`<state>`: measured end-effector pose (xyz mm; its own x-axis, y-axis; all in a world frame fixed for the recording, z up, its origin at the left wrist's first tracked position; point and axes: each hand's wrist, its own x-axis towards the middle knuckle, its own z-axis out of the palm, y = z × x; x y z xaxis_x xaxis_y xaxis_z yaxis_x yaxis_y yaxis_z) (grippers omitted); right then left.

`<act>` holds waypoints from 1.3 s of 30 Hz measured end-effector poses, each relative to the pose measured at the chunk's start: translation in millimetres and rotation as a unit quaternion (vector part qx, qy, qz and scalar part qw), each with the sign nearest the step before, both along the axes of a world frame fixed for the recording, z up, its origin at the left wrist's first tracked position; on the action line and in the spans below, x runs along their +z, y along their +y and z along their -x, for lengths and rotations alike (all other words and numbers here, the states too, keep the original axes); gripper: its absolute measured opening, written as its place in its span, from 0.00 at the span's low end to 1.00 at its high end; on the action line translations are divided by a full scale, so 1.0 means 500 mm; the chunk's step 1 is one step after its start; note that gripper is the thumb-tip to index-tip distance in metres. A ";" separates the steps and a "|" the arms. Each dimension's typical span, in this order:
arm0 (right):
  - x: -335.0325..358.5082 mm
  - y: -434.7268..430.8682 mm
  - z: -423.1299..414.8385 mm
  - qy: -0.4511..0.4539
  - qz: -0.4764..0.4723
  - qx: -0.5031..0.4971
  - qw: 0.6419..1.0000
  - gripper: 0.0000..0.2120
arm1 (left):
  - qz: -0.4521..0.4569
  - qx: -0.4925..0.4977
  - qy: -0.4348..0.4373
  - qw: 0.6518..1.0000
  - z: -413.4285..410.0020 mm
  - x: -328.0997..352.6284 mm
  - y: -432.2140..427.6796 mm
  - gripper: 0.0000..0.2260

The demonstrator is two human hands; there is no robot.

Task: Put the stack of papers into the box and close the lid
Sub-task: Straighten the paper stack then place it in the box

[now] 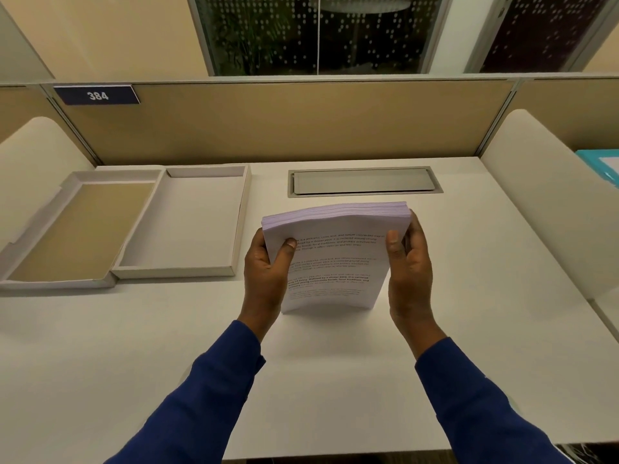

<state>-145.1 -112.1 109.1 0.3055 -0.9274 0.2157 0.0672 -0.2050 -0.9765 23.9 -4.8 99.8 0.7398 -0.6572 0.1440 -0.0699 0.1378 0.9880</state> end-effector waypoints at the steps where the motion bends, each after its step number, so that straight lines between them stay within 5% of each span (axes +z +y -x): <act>1: 0.000 0.002 0.001 -0.002 0.000 0.005 1.000 0.32 | 0.000 0.000 0.000 1.000 0.000 0.000 0.000 0.11; 10: -0.024 -0.028 0.014 -0.013 -0.023 0.037 0.999 0.29 | -0.018 -0.007 0.001 1.000 -0.004 -0.007 0.001 0.14; 18: -0.070 -0.078 0.032 0.102 -0.103 0.148 0.978 0.15 | -0.083 -0.040 0.012 0.996 -0.014 -0.053 0.010 0.17; 27: -0.094 -0.049 0.036 0.091 -0.087 0.099 0.987 0.15 | -0.078 -0.058 -0.013 0.995 -0.028 -0.077 0.015 0.18; 36: -0.139 -0.055 0.053 0.192 -0.069 0.126 0.971 0.24 | -0.180 -0.081 -0.016 0.980 -0.035 -0.153 0.033 0.16; 39: -0.128 -0.056 0.055 0.186 -0.051 0.137 0.972 0.19 | -0.171 -0.076 -0.020 0.982 -0.037 -0.144 0.034 0.15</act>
<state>-172.6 -139.9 45.0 0.5829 -0.8112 -0.0458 -0.2566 -0.1303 -0.9577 42.3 12.2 27.8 0.6272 -0.7749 -0.0786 -0.1131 -0.1905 0.9752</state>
